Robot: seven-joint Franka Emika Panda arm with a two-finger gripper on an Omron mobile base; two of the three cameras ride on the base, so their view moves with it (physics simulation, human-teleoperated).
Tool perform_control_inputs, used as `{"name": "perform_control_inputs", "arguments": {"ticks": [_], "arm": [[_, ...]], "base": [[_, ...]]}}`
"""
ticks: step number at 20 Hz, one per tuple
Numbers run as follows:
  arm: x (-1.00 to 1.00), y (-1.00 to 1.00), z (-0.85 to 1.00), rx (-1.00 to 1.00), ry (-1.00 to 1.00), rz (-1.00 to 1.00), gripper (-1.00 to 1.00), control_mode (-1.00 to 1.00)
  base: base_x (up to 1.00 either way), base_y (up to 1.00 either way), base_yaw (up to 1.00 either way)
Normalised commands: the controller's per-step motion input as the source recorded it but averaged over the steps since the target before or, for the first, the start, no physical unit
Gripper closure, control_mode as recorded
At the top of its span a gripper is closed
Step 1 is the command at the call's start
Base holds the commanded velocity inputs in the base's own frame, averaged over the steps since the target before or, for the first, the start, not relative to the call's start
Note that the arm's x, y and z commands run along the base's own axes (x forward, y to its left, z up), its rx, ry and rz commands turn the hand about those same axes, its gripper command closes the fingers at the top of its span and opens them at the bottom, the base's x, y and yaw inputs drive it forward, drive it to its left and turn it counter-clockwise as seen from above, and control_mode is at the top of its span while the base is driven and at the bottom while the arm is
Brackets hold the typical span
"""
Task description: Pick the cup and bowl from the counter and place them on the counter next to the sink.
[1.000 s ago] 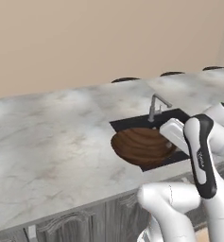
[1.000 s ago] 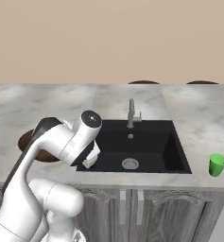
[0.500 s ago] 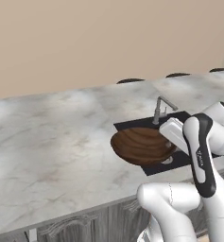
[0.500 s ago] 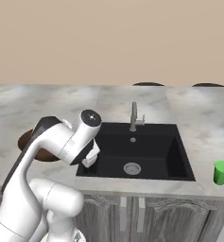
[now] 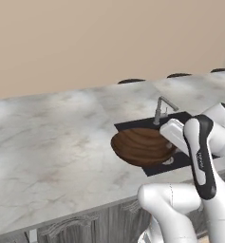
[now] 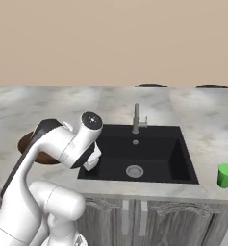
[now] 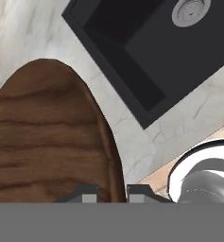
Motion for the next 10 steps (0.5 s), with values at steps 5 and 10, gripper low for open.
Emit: {"name": "perform_control_inputs", "arguments": {"ticks": [5, 10], "arm": [[0.34, 0.30, 0.00, -0.02, 0.08, 0.00, 1.00, -1.00], [0.56, 0.40, 0.00, -0.04, 0.12, -0.03, 1.00, -1.00]], "base": [[0.00, 0.00, 0.00], [0.00, 0.00, 0.00]]}}
